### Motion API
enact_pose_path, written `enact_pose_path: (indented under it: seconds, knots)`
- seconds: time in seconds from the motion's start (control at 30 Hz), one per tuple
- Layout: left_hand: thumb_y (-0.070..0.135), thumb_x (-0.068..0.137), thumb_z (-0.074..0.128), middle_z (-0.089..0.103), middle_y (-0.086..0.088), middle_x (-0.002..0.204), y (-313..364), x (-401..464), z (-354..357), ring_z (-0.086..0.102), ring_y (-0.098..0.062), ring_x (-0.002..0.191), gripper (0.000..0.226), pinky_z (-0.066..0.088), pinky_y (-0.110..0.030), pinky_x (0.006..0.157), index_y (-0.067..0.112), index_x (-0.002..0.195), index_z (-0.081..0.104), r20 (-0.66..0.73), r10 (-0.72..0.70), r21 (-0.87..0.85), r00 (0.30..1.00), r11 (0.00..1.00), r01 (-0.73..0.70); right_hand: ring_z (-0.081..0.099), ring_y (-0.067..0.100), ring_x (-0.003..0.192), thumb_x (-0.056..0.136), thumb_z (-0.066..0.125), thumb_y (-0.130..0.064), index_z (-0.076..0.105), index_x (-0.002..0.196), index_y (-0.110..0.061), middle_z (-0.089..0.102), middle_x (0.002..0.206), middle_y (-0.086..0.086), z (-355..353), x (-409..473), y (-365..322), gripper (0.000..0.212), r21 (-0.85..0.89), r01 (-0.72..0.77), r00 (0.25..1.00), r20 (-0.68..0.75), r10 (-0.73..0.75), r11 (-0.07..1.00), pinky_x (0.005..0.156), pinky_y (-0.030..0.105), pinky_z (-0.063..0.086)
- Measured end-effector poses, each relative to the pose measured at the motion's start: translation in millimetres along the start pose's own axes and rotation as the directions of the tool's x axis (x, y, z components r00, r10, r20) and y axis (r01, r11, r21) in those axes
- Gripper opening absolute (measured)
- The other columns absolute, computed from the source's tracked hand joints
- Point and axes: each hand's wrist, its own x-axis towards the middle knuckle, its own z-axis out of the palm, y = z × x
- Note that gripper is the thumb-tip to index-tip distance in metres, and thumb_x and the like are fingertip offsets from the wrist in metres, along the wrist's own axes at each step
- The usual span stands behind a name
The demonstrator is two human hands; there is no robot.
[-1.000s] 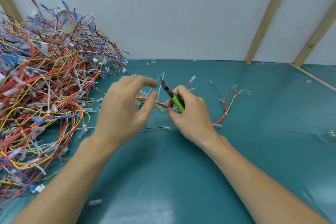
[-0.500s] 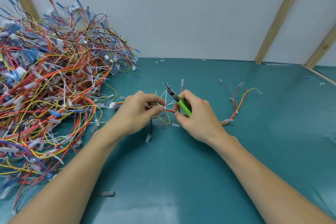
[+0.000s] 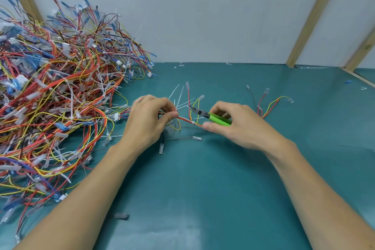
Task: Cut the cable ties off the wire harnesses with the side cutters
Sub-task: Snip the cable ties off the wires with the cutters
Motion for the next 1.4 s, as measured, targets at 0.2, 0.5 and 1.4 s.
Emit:
enact_pose_path:
  seconds: [0.2,0.5,1.4]
  knots:
    - [0.031,0.091,0.073,0.066,0.021,0.072,4.8,-2.6,2.2,0.056,0.007,0.067,0.012,0.036,-0.008,0.063,0.024,0.082,0.074,0.115,-0.143,-0.280,0.983,0.945,0.170,0.059,0.013,0.097,0.078,0.069,-0.073,0.062,0.099,-0.034,0.066,0.100,-0.014,0.3,-0.5,0.7,0.044,-0.183,-0.003,1.000,-0.018,0.000,0.983,0.081,0.037,0.049]
    - [0.032,0.087,0.077,0.062,0.009,0.060,5.3,1.1,1.6,0.046,-0.001,0.052,0.014,0.036,-0.012,0.051,0.021,0.079,0.077,0.174,-0.306,-0.473,0.936,0.808,0.352,0.063,0.013,0.101,0.072,0.071,-0.075,0.072,0.100,-0.036,0.071,0.100,-0.018,2.9,-1.1,-4.9,0.049,-0.248,0.015,0.992,-0.116,-0.045,0.969,0.089,0.040,0.051]
    - [0.039,0.081,0.081,0.070,0.012,0.081,8.3,0.2,1.2,0.062,0.002,0.074,0.010,0.040,-0.006,0.064,0.031,0.075,0.079,0.153,-0.298,-0.448,0.942,0.829,0.336,0.061,0.014,0.084,0.061,0.069,-0.087,0.076,0.099,-0.050,0.073,0.086,-0.019,13.5,1.8,-6.1,0.054,-0.217,-0.027,0.989,-0.147,-0.005,0.976,0.068,0.032,0.048]
